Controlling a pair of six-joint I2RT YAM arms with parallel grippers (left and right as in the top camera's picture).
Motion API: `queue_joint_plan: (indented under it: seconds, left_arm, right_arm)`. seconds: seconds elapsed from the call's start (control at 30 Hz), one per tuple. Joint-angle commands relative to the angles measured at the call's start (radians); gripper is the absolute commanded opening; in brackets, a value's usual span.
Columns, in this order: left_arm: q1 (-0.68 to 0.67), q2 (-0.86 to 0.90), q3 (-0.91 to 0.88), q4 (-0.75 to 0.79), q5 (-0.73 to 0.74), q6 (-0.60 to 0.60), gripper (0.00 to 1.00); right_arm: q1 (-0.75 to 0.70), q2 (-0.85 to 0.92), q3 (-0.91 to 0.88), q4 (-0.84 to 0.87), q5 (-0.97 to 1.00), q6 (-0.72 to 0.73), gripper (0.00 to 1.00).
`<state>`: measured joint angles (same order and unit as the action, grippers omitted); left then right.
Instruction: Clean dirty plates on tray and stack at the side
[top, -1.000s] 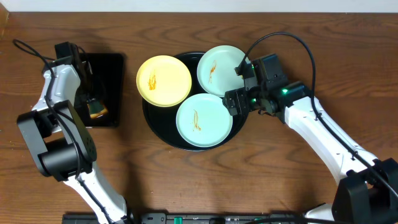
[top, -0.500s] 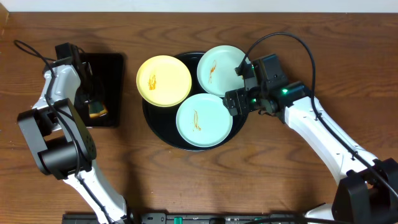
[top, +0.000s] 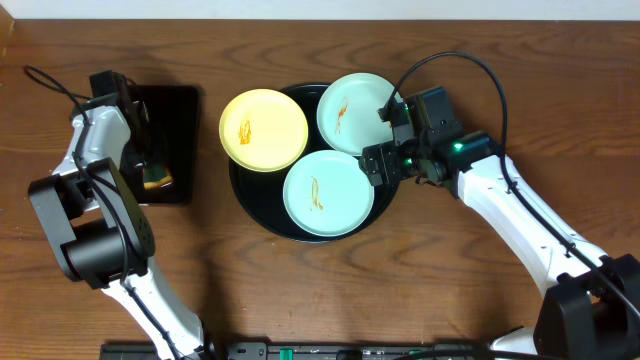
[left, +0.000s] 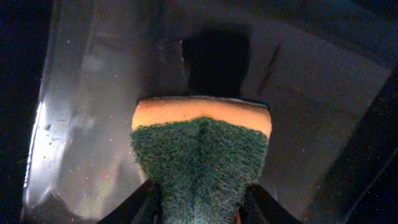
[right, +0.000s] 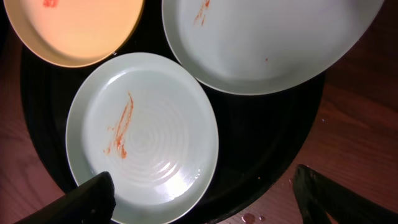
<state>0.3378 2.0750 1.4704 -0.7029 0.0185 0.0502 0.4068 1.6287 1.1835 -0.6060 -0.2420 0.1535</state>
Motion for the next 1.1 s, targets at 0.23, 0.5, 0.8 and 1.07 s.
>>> queue_joint_plan:
  seconds: [0.23,0.5,0.8,1.07]
  left_arm:
    - [0.003,0.019,-0.067,0.042,-0.005,0.002,0.13]
    - [0.003,-0.033,-0.026,-0.003,-0.005,-0.022,0.08]
    - [0.003,-0.250,0.032,-0.116,-0.003,-0.063,0.07]
    - [0.003,-0.405,0.032,-0.140,0.036,-0.060,0.07]
  right_arm:
    - [0.006,0.008,0.019,-0.001,0.006,0.007,0.89]
    - [0.006,0.008,0.019,0.000,0.006,0.007,0.95]
    - [0.006,0.008,0.019,0.011,0.005,0.027,0.99]
    - [0.006,0.008,0.019,0.012,0.006,0.045,0.91]
